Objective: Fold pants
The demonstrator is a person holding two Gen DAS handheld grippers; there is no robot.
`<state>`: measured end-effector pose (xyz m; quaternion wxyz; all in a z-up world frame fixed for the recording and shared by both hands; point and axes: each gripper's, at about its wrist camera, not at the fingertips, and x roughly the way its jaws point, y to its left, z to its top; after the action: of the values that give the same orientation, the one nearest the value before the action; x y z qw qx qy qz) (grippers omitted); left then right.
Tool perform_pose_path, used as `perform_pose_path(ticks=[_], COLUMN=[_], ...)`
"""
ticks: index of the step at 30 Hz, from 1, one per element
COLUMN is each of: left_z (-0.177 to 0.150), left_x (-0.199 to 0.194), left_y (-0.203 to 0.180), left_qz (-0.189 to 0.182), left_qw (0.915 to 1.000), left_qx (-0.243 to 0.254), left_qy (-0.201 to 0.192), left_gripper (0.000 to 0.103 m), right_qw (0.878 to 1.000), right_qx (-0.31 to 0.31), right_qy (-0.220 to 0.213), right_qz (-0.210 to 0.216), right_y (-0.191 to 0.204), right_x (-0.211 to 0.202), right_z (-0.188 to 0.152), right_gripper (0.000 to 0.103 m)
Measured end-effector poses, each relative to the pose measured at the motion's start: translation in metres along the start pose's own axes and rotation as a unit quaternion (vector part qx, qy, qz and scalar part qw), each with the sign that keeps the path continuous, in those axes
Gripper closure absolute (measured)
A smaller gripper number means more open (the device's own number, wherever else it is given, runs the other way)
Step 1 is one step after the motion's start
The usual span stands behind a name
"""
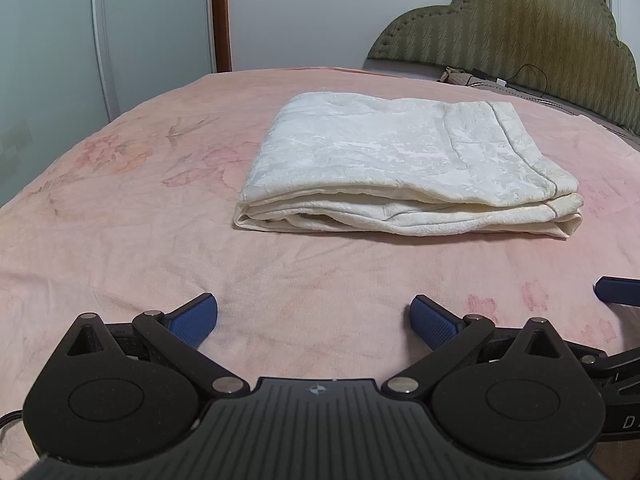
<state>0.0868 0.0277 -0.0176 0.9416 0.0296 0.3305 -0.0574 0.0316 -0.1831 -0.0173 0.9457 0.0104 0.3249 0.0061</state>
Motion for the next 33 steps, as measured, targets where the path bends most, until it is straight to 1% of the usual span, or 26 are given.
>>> perform_pose_path(ticks=[2, 4, 6, 9, 13, 16, 19, 22, 33], left_z=[0.0, 0.0, 0.0, 0.0, 0.001, 0.001, 0.001, 0.0, 0.0], left_x=[0.0, 0.0, 0.0, 0.0, -0.001, -0.001, -0.001, -0.001, 0.0], left_y=[0.0, 0.0, 0.0, -0.001, 0.0, -0.001, 0.001, 0.001, 0.001], left_qz=[-0.001, -0.001, 0.0, -0.001, -0.003, -0.002, -0.002, -0.001, 0.003], left_qw=[1.0, 1.0, 1.0, 1.0, 1.0, 1.0, 1.0, 1.0, 1.0], left_qx=[-0.001, 0.0, 0.0, -0.001, -0.003, -0.003, -0.007, -0.008, -0.009], left_qy=[0.0, 0.0, 0.0, 0.0, 0.0, 0.0, 0.0, 0.0, 0.0], left_gripper=[0.0, 0.0, 0.0, 0.0, 0.0, 0.0, 0.0, 0.0, 0.0], right_qw=[1.0, 1.0, 0.999, 0.999, 0.996, 0.995, 0.995, 0.995, 0.995], right_qx=[0.003, 0.018, 0.019, 0.023, 0.076, 0.092, 0.082, 0.081, 0.078], right_qy=[-0.001, -0.008, -0.014, -0.013, -0.03, -0.034, -0.03, -0.028, -0.026], right_qz=[-0.005, -0.02, -0.031, -0.029, -0.035, -0.036, -0.048, -0.043, -0.047], right_y=[0.0, 0.002, 0.005, 0.006, 0.003, 0.001, 0.003, 0.0, 0.0], right_x=[0.0, 0.002, 0.002, 0.002, -0.003, 0.001, 0.01, 0.012, 0.014], right_z=[0.001, 0.0, -0.001, 0.0, 0.006, 0.011, 0.01, 0.01, 0.011], right_gripper=[0.0, 0.0, 0.0, 0.0, 0.0, 0.0, 0.0, 0.0, 0.0])
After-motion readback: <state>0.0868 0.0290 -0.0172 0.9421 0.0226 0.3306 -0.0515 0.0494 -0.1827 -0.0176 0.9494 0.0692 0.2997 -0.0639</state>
